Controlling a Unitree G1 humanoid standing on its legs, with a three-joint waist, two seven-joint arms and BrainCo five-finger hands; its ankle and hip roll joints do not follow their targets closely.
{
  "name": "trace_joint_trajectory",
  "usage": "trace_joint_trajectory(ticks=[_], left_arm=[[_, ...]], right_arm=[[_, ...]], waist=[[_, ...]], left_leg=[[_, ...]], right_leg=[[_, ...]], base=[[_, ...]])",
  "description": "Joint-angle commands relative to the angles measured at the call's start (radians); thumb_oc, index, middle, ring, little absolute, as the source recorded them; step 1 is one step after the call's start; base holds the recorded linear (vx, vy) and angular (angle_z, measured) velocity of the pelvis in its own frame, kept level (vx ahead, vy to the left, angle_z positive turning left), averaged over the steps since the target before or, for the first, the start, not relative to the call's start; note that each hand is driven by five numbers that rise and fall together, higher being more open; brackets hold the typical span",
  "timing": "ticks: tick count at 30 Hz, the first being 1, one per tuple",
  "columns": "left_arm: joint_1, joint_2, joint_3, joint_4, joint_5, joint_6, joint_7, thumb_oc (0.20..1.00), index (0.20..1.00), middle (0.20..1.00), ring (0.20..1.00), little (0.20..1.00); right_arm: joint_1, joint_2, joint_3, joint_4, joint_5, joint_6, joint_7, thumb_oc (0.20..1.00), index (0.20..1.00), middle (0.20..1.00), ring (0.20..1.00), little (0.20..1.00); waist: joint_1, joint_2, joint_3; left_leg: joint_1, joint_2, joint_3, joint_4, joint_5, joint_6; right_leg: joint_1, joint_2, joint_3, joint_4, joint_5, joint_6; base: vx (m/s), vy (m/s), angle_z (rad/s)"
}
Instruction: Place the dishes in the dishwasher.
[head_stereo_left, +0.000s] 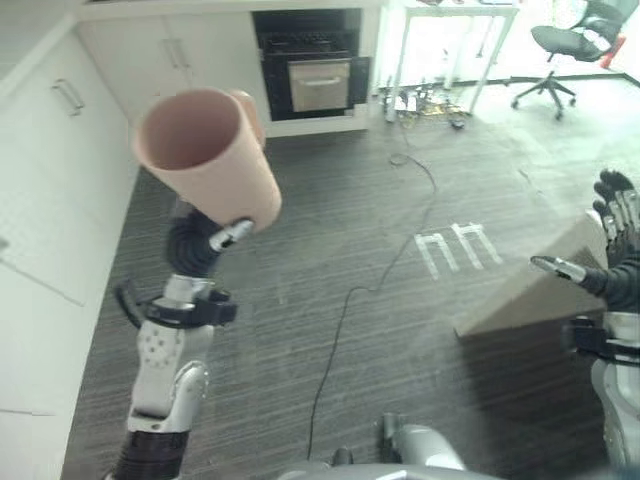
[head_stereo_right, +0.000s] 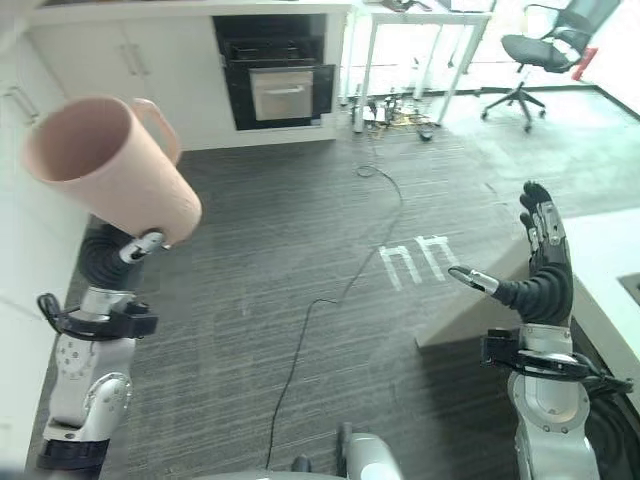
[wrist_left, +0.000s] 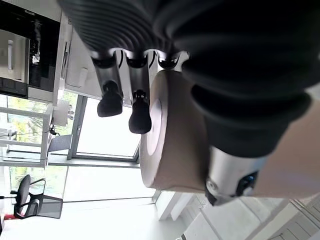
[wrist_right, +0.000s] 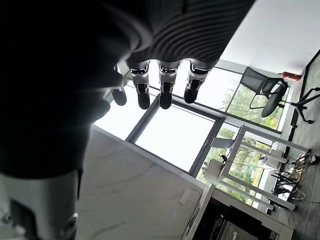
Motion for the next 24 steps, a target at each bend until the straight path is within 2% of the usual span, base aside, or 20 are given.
trace_joint_trajectory(ticks=[1,3,5,6,11,13,14,16,18,19,20,22,24], left_arm=[[0.02,0.04,0.072,-0.095,0.025,-0.098,0.006,0.2,0.2,0.2,0.2,0.2],[0.05,0.042,0.083,-0.104,0.039,-0.132,0.016,0.2,0.2,0.2,0.2,0.2],[0.059,0.046,0.091,-0.107,0.043,-0.149,0.039,0.2,0.2,0.2,0.2,0.2],[0.059,0.044,0.094,-0.107,0.041,-0.148,0.062,0.2,0.2,0.2,0.2,0.2],[0.083,0.029,0.122,-0.13,0.052,-0.124,0.052,0.2,0.2,0.2,0.2,0.2],[0.087,0.029,0.14,-0.111,0.03,-0.111,0.032,0.2,0.2,0.2,0.2,0.2],[0.091,0.031,0.149,-0.101,0.025,-0.116,0.006,0.2,0.2,0.2,0.2,0.2],[0.093,0.024,0.148,-0.095,0.021,-0.124,-0.044,0.2,0.2,0.2,0.2,0.2],[0.076,0.029,0.148,-0.104,0.004,-0.117,-0.082,0.2,0.2,0.2,0.2,0.2],[0.072,0.033,0.149,-0.108,0.002,-0.117,-0.068,0.2,0.2,0.2,0.2,0.2],[0.07,0.042,0.15,-0.112,-0.01,-0.121,-0.052,0.2,0.2,0.2,0.2,0.2],[0.074,0.042,0.154,-0.114,-0.012,-0.131,-0.033,0.2,0.2,0.2,0.2,0.2],[0.09,0.044,0.15,-0.119,-0.035,-0.128,0.011,0.2,0.2,0.2,0.2,0.2]], right_arm=[[-0.037,-0.01,-0.033,0.005,0.047,-0.069,0.029,1.0,1.0,1.0,1.0,1.0],[-0.037,-0.013,-0.016,-0.007,0.066,-0.087,0.063,1.0,1.0,1.0,1.0,1.0],[-0.05,-0.029,-0.006,-0.015,0.087,-0.079,0.107,1.0,1.0,1.0,1.0,1.0],[-0.074,-0.051,0.014,-0.009,0.07,-0.065,0.143,1.0,1.0,1.0,1.0,1.0],[-0.062,-0.05,0.006,-0.018,0.078,-0.056,0.158,1.0,1.0,1.0,1.0,1.0],[-0.045,-0.033,-0.003,-0.03,0.096,-0.052,0.174,1.0,1.0,1.0,1.0,1.0],[-0.029,-0.016,-0.011,-0.036,0.102,-0.06,0.186,1.0,1.0,1.0,1.0,1.0],[-0.006,0.01,-0.012,-0.036,0.084,-0.078,0.192,1.0,1.0,1.0,1.0,1.0],[0.009,0.02,-0.008,-0.028,0.072,-0.096,0.2,1.0,1.0,1.0,1.0,1.0],[0.002,0.027,0.007,-0.022,0.07,-0.103,0.206,1.0,1.0,1.0,1.0,1.0],[-0.006,0.028,0.013,-0.022,0.087,-0.102,0.218,1.0,1.0,1.0,1.0,1.0],[-0.006,0.029,0.017,-0.017,0.094,-0.109,0.234,1.0,1.0,1.0,1.0,1.0],[-0.007,0.003,0.024,-0.025,0.082,-0.096,0.283,1.0,1.0,1.0,1.0,1.0]], waist=[[-0.017,-0.022,-0.027],[0.002,-0.025,-0.031],[0.011,-0.025,-0.037],[0.025,-0.024,-0.043],[0.04,-0.027,-0.046],[0.029,-0.024,-0.047],[0.015,-0.019,-0.036],[0.004,-0.017,-0.024],[0.002,-0.019,-0.015],[-0.001,-0.02,-0.009],[-0.008,-0.018,-0.005],[-0.015,-0.021,-0.007],[-0.018,-0.03,-0.018]], left_leg=[[0.017,0.147,0.055,-0.102,-0.065,-0.086],[0.02,0.152,0.063,-0.102,-0.066,-0.092],[0.023,0.151,0.066,-0.102,-0.066,-0.097],[0.031,0.151,0.066,-0.102,-0.067,-0.099],[0.033,0.145,0.048,-0.102,-0.064,-0.098],[0.033,0.133,0.027,-0.102,-0.062,-0.089],[0.031,0.13,0.016,-0.102,-0.047,-0.077],[0.034,0.124,-0.013,-0.102,-0.046,-0.068],[0.035,0.138,-0.013,-0.102,-0.049,-0.082],[0.045,0.153,0.014,-0.102,-0.063,-0.091],[0.059,0.172,0.039,-0.102,-0.076,-0.099],[0.066,0.191,0.063,-0.102,-0.089,-0.105],[0.076,0.221,0.107,-0.102,-0.089,-0.125]], right_leg=[[0.169,-0.169,0.032,-0.097,-0.133,0.268],[0.196,-0.169,0.0,-0.133,-0.124,0.266],[0.216,-0.161,-0.011,-0.163,-0.118,0.259],[0.237,-0.155,-0.024,-0.172,-0.123,0.252],[0.243,-0.158,-0.039,-0.138,-0.148,0.246],[0.227,-0.161,-0.019,-0.057,-0.159,0.252],[0.173,-0.16,0.007,0.088,-0.133,0.268],[0.113,-0.167,0.046,0.169,-0.139,0.28],[0.113,-0.217,0.035,0.069,-0.136,0.281],[0.108,-0.253,0.013,-0.002,-0.099,0.296],[0.1,-0.264,0.005,-0.045,-0.081,0.306],[0.125,-0.251,0.011,-0.104,-0.088,0.31],[0.171,-0.22,-0.002,-0.157,-0.083,0.288]], base=[[-0.02,-0.118,0.38],[0.0,-0.108,0.22],[0.03,-0.029,-0.2],[0.05,0.038,-0.21],[0.01,0.097,-0.06],[-0.01,0.199,0.07],[-0.01,0.106,0.07],[0.0,-0.058,0.21],[0.01,-0.31,0.37],[0.01,-0.442,0.16],[0.02,-0.389,-0.15],[0.06,-0.442,-0.43],[0.09,-0.513,-0.05]])
